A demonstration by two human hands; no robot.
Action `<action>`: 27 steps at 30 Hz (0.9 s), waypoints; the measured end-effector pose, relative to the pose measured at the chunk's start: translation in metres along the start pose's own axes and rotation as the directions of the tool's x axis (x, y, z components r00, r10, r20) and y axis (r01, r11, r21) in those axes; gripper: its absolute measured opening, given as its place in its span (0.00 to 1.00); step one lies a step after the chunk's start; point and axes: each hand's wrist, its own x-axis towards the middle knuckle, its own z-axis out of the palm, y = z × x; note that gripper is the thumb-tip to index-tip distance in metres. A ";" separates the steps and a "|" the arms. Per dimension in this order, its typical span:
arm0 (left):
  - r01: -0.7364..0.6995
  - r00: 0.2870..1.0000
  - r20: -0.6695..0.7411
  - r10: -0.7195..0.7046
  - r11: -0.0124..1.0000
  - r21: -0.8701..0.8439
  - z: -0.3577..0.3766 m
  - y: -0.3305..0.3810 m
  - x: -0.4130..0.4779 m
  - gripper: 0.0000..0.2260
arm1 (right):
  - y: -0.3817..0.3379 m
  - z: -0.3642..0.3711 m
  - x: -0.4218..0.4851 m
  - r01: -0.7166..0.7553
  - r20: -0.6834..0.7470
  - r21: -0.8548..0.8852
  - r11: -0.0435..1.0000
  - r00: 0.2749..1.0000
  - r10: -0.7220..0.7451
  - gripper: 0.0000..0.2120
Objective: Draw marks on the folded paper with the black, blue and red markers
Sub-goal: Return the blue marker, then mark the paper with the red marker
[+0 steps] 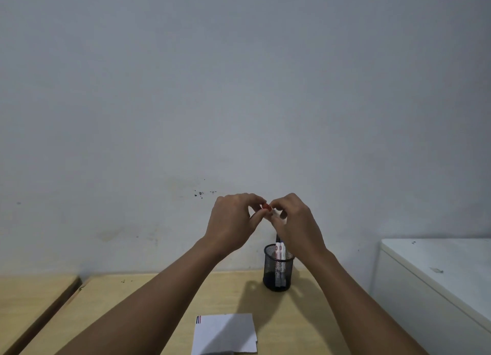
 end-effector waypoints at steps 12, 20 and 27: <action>0.065 0.843 0.503 -0.188 0.965 0.252 0.108 -0.044 -0.005 0.30 | 0.101 0.028 0.009 -0.326 0.100 0.091 0.941 0.943 0.317 0.22; 0.124 0.758 0.594 -0.269 0.954 0.273 0.158 -0.061 -0.016 0.30 | 0.137 0.060 -0.001 -0.360 0.242 -0.081 0.930 0.898 0.368 0.20; 0.161 0.784 0.560 -0.268 0.959 0.234 0.169 -0.067 -0.022 0.24 | 0.150 0.076 -0.004 -0.336 0.320 -0.164 0.927 0.871 0.372 0.20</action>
